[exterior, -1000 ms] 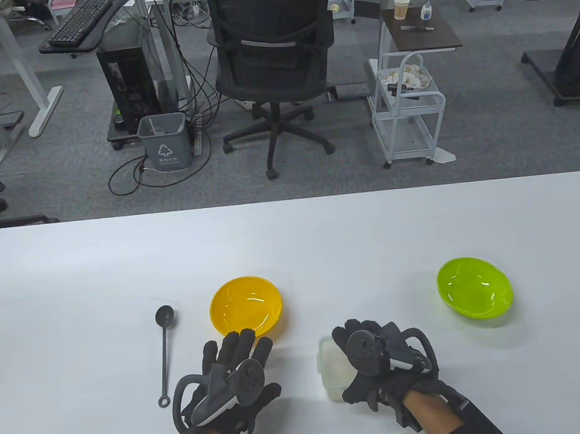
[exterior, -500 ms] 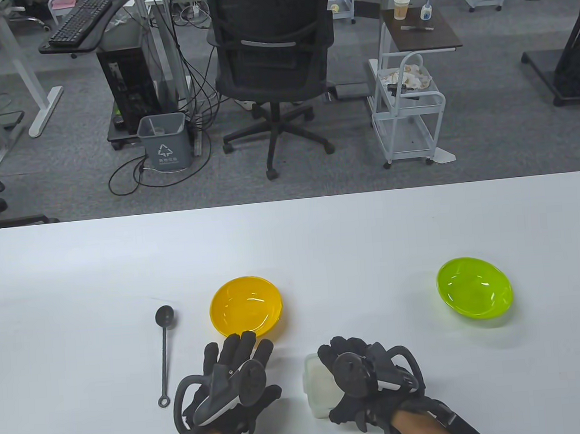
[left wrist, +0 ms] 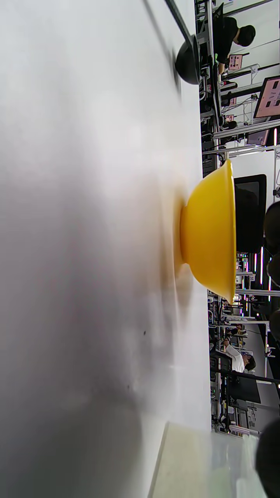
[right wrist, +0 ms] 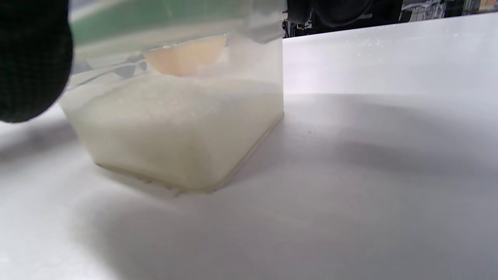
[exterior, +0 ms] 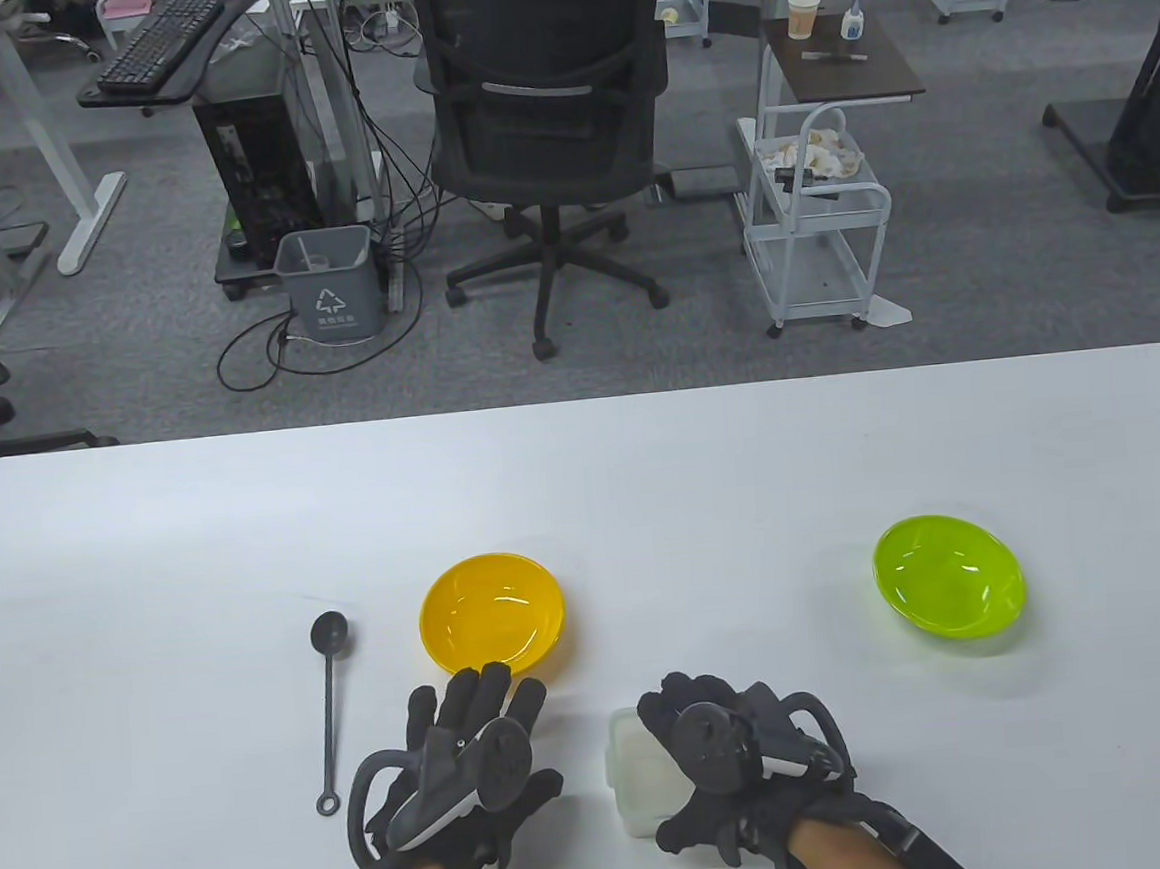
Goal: Scoop white sugar from container into bowls
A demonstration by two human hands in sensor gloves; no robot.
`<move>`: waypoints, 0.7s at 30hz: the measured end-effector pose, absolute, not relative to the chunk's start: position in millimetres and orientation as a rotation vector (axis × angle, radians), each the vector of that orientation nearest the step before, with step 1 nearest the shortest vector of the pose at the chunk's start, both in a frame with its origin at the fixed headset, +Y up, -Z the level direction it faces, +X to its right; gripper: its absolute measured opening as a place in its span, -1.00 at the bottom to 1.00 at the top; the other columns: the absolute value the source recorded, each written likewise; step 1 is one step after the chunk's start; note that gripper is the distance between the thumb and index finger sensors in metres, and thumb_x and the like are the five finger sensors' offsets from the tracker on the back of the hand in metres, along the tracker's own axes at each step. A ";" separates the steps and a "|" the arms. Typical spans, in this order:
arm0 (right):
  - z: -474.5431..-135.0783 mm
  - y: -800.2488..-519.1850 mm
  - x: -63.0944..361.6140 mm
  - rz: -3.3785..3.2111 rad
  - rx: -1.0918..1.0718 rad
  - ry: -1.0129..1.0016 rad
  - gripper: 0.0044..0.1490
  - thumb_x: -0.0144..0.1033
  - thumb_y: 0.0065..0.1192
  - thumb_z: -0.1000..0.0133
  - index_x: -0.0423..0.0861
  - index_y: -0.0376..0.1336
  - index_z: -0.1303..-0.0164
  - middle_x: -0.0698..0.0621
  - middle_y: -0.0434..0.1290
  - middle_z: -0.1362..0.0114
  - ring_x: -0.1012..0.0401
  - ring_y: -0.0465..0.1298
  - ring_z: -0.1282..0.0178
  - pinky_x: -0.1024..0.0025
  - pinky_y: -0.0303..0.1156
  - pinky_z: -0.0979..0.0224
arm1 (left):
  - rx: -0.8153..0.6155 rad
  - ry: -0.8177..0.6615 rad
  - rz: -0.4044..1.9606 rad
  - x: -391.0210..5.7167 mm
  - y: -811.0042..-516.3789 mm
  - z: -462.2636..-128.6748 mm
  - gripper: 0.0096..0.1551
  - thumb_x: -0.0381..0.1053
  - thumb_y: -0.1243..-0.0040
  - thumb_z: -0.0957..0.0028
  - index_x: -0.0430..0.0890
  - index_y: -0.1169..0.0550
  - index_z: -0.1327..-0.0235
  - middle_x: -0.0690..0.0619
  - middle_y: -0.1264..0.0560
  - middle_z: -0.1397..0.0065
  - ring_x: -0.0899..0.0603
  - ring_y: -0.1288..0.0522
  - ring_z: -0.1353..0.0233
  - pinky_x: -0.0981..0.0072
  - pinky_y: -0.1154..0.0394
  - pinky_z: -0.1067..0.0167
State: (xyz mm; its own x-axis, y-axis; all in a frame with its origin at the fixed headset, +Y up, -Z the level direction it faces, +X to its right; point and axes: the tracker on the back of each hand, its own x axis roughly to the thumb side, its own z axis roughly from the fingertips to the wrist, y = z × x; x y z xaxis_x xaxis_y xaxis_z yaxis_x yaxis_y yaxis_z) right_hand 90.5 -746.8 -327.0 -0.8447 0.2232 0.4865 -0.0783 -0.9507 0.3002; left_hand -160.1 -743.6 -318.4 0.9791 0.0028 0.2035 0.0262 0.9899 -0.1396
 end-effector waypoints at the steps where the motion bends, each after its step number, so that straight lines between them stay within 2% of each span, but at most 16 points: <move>1: -328.7 -745.1 93.3 2.805 0.794 0.435 0.41 0.39 0.44 0.18 0.07 -0.25 -0.65 -0.20 -0.28 -0.75 -0.25 -0.12 -0.74 -0.20 0.00 -0.66 | -0.149 -0.204 -0.003 -158.3 -742.6 -318.9 0.06 0.58 0.03 0.22 0.43 0.02 -0.62 0.22 0.14 -0.80 -0.13 0.04 -0.84 -0.26 0.22 -0.64; 5: -332.8 -736.2 105.4 2.715 0.728 0.441 0.38 0.40 0.41 0.16 0.06 -0.23 -0.65 -0.21 -0.26 -0.75 -0.24 -0.10 -0.74 -0.20 0.02 -0.65 | -0.188 -0.209 0.060 -147.1 -737.0 -319.1 0.02 0.55 0.02 0.19 0.39 -0.07 -0.63 0.18 0.04 -0.80 -0.14 -0.05 -0.82 -0.27 0.16 -0.65; 8: -335.8 -727.1 119.5 2.680 0.576 0.391 0.28 0.36 0.37 0.10 0.04 -0.17 -0.65 -0.24 -0.13 -0.73 -0.22 0.08 -0.71 -0.15 0.14 -0.61 | -0.261 -0.220 0.114 -132.9 -730.5 -320.1 0.00 0.54 0.03 0.18 0.34 -0.13 -0.63 0.18 -0.06 -0.79 -0.13 -0.15 -0.80 -0.27 0.09 -0.66; 10: -336.2 -724.3 131.5 2.655 0.387 0.387 0.20 0.30 0.38 0.07 0.02 -0.08 -0.63 -0.25 0.02 -0.70 -0.16 0.32 -0.61 -0.07 0.30 -0.53 | -0.320 -0.206 0.169 -124.8 -726.5 -323.0 -0.01 0.53 0.03 0.15 0.28 -0.18 -0.63 0.16 -0.17 -0.77 -0.15 -0.24 -0.77 -0.25 0.02 -0.66; 14: -336.7 -732.7 148.3 2.556 0.151 0.404 0.00 0.20 0.29 -0.03 -0.04 0.04 -0.58 -0.28 0.31 -0.53 -0.07 0.60 -0.32 0.09 0.50 -0.31 | -0.437 -0.129 0.334 -114.5 -727.2 -333.1 -0.09 0.47 0.00 0.09 0.18 -0.29 -0.59 0.13 -0.37 -0.66 -0.11 -0.49 -0.62 -0.16 -0.20 -0.62; 19: -337.6 -758.7 155.2 2.363 -0.031 0.461 -0.18 0.02 0.30 -0.06 -0.11 0.20 -0.47 -0.23 0.56 -0.26 0.06 0.75 0.04 0.23 0.61 -0.03 | -0.509 -0.056 0.435 -107.4 -746.5 -336.1 -0.20 0.40 -0.06 0.05 0.13 -0.41 -0.48 0.17 -0.56 -0.46 -0.02 -0.67 -0.39 -0.03 -0.38 -0.51; 21: -338.8 -766.7 155.7 2.296 -0.019 0.543 -0.25 0.00 0.28 -0.07 -0.11 0.25 -0.42 -0.19 0.59 -0.19 0.14 0.75 0.17 0.29 0.61 0.04 | -0.498 -0.052 0.440 -108.1 -751.6 -333.9 -0.22 0.42 -0.02 0.04 0.13 -0.44 -0.44 0.20 -0.59 -0.41 0.02 -0.69 -0.33 0.01 -0.42 -0.48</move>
